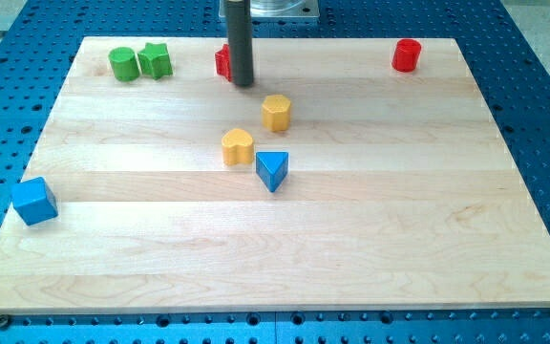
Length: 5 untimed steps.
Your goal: Push the red star into the red circle
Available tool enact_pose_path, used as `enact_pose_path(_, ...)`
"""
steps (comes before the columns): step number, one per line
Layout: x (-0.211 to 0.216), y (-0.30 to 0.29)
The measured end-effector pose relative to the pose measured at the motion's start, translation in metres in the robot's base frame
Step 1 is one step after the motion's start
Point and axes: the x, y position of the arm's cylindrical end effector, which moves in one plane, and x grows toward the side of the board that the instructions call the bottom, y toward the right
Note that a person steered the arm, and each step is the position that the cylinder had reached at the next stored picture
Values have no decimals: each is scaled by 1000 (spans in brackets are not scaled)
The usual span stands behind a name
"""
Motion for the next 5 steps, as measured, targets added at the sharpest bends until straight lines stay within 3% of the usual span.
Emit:
enact_pose_path(1, -4, 16)
enact_pose_path(2, 29, -48)
enact_pose_path(3, 11, -81)
enact_pose_path(5, -40, -48)
